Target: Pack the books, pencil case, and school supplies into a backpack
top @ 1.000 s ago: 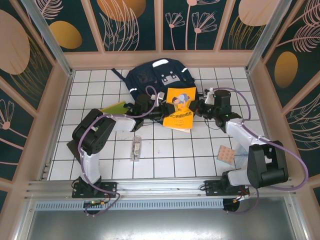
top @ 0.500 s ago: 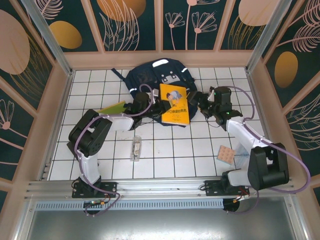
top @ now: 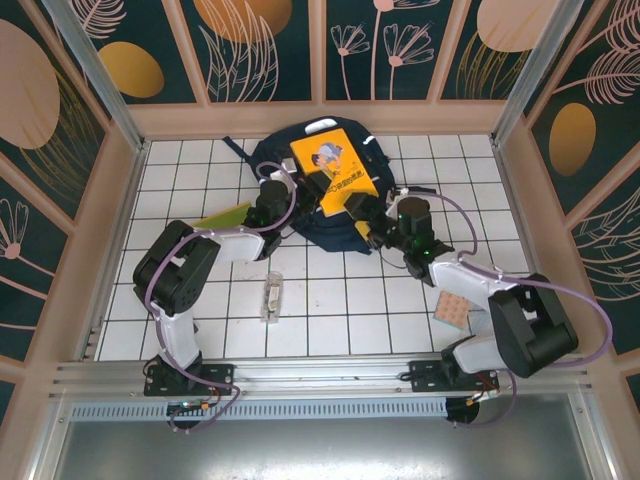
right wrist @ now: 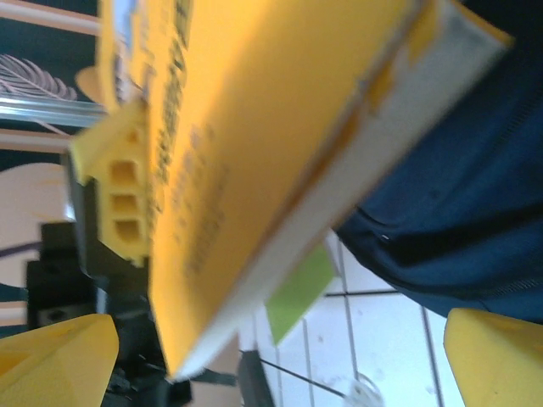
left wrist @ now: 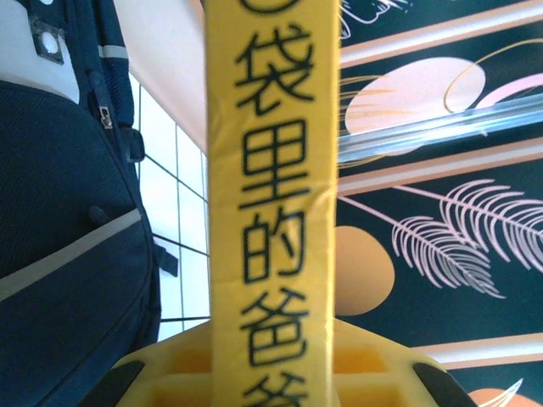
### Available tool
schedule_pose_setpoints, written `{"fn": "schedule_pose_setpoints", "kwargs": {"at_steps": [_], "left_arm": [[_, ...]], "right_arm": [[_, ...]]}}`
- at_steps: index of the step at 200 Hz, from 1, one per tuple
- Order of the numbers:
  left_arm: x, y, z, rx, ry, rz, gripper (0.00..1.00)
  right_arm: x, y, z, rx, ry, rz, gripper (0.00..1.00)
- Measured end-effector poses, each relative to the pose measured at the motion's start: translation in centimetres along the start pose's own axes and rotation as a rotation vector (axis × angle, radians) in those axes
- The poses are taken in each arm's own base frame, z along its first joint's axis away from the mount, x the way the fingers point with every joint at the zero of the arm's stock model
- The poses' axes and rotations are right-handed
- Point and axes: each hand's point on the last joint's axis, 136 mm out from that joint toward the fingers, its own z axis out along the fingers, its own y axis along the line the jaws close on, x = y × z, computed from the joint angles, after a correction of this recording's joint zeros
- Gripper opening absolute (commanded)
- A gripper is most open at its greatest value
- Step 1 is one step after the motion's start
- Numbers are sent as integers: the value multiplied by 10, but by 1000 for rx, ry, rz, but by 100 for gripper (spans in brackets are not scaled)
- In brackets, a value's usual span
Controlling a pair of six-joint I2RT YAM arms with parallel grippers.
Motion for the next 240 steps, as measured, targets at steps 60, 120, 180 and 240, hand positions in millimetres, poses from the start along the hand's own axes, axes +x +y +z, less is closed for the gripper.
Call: {"fn": "schedule_pose_setpoints", "kwargs": {"at_steps": [60, 120, 180, 240], "left_arm": [[22, 19, -11, -26, 17, -88, 0], [21, 15, -13, -6, 4, -98, 65], [27, 0, -16, -123, 82, 189, 75], [26, 1, 22, -308, 276, 619, 74]], "right_arm": [[-5, 0, 31, -75, -20, 51, 47], [-15, 9, 29, -88, -64, 33, 0], [-85, -8, -29, 43, -231, -21, 0], [-144, -38, -119, 248, -418, -101, 0]]}}
